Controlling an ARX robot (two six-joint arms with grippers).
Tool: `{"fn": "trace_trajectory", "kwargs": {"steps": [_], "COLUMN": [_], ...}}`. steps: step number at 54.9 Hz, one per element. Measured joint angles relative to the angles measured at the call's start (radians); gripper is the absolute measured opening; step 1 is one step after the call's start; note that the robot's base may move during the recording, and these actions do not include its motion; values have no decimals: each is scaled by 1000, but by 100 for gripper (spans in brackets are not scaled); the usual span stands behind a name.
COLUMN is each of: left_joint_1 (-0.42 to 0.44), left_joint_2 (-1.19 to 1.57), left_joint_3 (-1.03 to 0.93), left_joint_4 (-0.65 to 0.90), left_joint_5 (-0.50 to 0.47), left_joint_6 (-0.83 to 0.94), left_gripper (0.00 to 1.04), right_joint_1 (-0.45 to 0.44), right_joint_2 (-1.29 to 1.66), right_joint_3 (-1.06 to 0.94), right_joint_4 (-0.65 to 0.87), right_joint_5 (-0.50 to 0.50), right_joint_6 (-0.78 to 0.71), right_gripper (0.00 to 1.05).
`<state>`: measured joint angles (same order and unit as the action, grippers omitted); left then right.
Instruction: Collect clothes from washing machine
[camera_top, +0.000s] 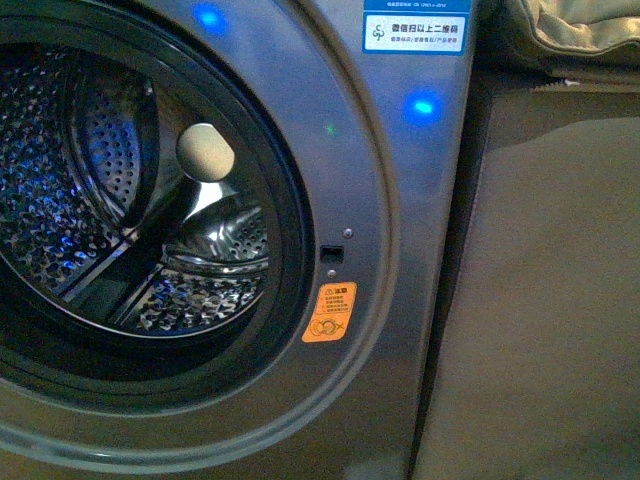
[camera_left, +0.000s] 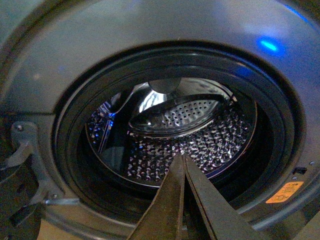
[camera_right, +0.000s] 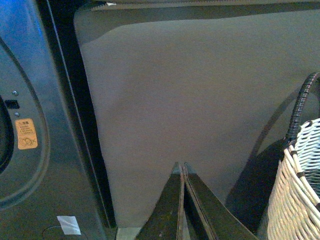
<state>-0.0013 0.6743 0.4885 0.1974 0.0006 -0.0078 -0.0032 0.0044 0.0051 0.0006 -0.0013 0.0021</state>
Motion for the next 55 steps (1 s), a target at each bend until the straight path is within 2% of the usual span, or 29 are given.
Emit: {"fn": "trace_trajectory", "kwargs": {"steps": [20, 55], "left_joint_1": [0, 0], "left_joint_2": [-178, -381], "left_joint_3": [-279, -427], "left_joint_4": [84, 35], "left_joint_5": [0, 0], "left_joint_6": [1, 1], "left_gripper": [4, 4], "right_joint_1": [0, 0], "right_joint_2": [0, 0], "right_joint_3": [0, 0], "right_joint_4": [0, 0], "right_joint_5": [0, 0], "right_joint_6": [0, 0], "right_gripper": [2, 2]}}
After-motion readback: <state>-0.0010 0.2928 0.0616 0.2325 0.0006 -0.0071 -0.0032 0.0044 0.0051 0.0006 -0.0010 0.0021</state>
